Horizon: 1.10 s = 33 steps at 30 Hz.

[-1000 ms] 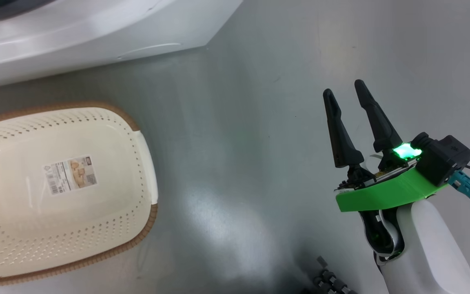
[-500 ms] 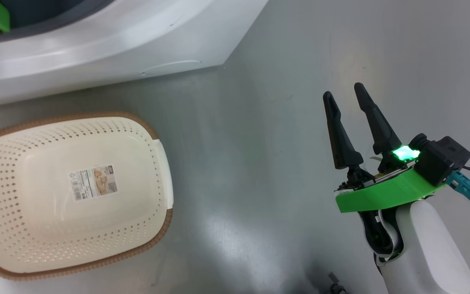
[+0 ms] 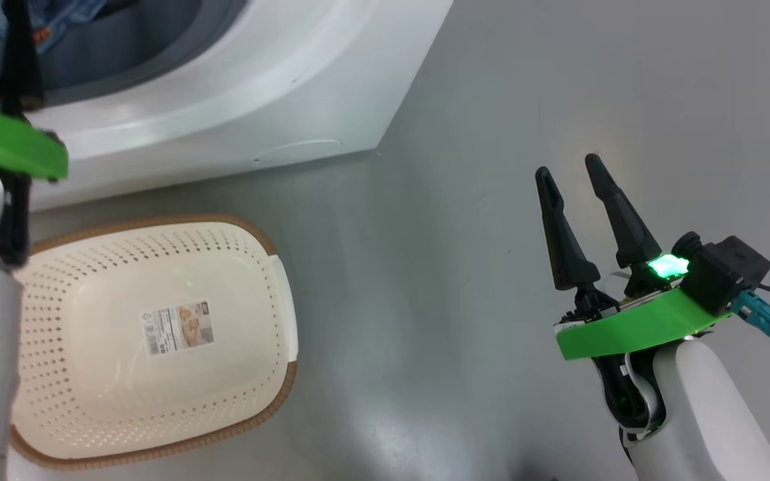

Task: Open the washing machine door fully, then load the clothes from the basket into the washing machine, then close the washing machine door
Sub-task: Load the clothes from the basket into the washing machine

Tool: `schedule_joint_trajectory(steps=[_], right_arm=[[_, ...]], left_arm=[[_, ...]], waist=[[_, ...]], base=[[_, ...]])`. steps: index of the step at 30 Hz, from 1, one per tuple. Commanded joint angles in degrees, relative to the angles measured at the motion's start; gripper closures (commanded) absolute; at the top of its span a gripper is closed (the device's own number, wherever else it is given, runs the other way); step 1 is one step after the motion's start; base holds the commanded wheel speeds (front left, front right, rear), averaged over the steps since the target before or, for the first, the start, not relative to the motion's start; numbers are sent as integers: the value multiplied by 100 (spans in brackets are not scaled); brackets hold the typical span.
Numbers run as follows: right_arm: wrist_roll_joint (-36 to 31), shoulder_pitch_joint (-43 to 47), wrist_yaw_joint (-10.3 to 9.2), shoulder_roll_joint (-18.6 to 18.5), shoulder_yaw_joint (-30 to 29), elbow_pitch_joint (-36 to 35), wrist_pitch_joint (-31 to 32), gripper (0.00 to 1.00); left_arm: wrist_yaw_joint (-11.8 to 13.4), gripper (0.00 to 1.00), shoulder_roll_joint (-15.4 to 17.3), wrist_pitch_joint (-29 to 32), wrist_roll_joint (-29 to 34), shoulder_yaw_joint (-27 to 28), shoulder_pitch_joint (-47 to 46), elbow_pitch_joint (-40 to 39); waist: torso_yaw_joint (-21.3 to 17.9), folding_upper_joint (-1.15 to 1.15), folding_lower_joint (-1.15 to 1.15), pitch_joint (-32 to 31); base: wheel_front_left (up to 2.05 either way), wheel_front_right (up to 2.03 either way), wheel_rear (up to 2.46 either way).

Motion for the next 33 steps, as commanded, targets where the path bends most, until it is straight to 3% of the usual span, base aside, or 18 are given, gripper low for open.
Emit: schedule_joint_trajectory(steps=[1, 14, 33], right_arm=[[28, 181, 16, -25, 118, -112, -27, 0], [103, 452, 16, -267, 213, 97, -27, 0], [283, 1015, 16, -613, 232, 306, -27, 0]], left_arm=[[23, 0, 218, -34, 19, 167, 170, -213], [132, 0, -108, -34, -13, 594, 2128, -1474], [194, 0, -586, -35, 157, 903, 4037, -2301]], waist=[[63, 0, 0, -181], [303, 0, 0, -1174], [851, 0, 0, -2459]], base=[[0, 0, 0], [0, 0, 0], [0, 0, 0]])
